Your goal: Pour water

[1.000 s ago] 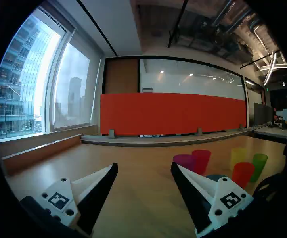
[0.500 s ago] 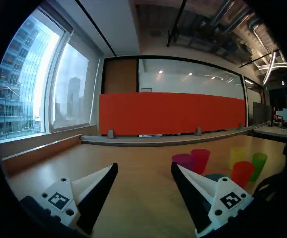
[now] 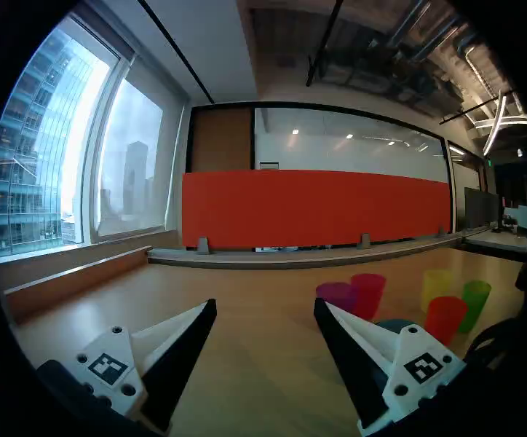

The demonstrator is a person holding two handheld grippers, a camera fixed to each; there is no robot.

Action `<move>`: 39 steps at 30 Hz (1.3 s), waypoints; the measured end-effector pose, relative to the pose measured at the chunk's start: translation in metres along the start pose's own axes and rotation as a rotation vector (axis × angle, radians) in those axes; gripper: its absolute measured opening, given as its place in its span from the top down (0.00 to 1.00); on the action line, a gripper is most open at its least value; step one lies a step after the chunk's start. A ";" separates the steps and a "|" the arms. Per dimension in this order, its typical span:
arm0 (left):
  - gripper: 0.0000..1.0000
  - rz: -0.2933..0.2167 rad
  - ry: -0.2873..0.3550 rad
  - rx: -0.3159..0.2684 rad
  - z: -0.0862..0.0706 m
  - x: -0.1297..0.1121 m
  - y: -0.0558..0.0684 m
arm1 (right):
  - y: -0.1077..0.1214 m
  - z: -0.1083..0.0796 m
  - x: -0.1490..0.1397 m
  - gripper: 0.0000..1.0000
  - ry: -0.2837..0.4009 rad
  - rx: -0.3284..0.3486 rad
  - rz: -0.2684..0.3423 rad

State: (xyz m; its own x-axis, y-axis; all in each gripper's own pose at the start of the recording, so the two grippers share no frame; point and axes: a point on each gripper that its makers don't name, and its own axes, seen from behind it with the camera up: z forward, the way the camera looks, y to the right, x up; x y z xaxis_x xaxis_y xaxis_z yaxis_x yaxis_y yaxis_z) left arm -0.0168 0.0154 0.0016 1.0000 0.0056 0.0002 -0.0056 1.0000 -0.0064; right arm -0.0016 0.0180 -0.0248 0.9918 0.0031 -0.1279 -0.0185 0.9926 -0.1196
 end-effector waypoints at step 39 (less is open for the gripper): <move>0.00 0.001 0.000 0.000 -0.001 0.000 -0.001 | -0.013 0.010 -0.075 0.01 -0.093 0.047 0.021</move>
State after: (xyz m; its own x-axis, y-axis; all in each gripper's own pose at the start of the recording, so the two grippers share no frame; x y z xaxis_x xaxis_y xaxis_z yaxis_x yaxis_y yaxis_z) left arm -0.0167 0.0149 0.0004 1.0000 0.0063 0.0000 -0.0063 1.0000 -0.0064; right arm -0.0747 0.0065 -0.0041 0.9987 0.0334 -0.0382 -0.0360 0.9968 -0.0715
